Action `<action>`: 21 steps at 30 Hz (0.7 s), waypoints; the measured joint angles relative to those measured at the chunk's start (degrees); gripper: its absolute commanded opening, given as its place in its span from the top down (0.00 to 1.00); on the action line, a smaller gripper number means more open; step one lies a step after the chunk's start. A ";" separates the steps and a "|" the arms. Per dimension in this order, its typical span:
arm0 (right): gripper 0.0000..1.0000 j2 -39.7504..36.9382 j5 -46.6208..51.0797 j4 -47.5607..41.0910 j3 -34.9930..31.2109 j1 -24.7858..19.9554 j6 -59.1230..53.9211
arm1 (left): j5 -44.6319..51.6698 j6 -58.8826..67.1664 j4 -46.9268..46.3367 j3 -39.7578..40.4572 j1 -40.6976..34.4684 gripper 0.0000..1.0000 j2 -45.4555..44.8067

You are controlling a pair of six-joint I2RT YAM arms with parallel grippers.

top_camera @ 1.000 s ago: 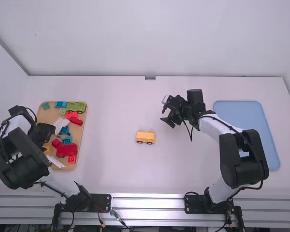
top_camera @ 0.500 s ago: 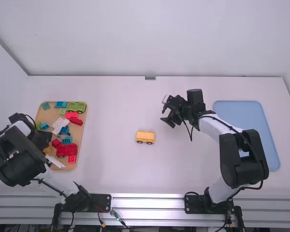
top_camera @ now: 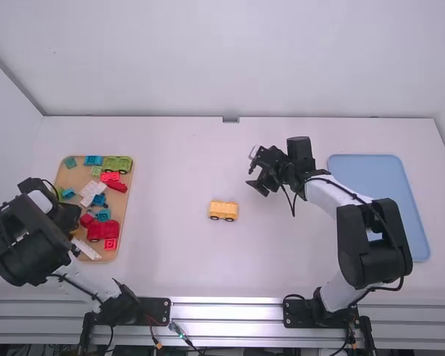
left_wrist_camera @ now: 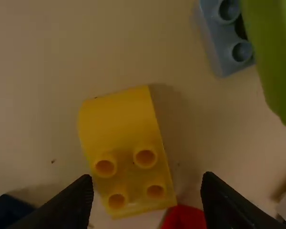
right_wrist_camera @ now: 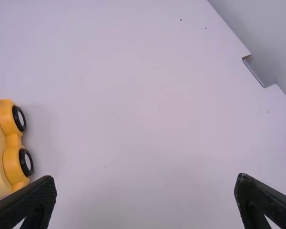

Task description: Assemble lego blocks to make yellow taxi

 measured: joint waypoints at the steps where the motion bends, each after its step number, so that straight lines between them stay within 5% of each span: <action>1: 0.01 0.00 0.02 0.00 0.00 0.00 0.09 | -0.31 -0.04 0.07 0.00 0.00 0.45 0.00; 8: 0.01 0.00 -0.02 0.00 0.00 0.00 0.04 | -2.89 -0.17 -0.13 -0.22 0.00 0.63 0.24; 21: 0.01 0.00 0.00 -0.07 0.00 0.00 0.00 | -4.22 0.70 0.28 -0.20 -0.02 0.73 0.57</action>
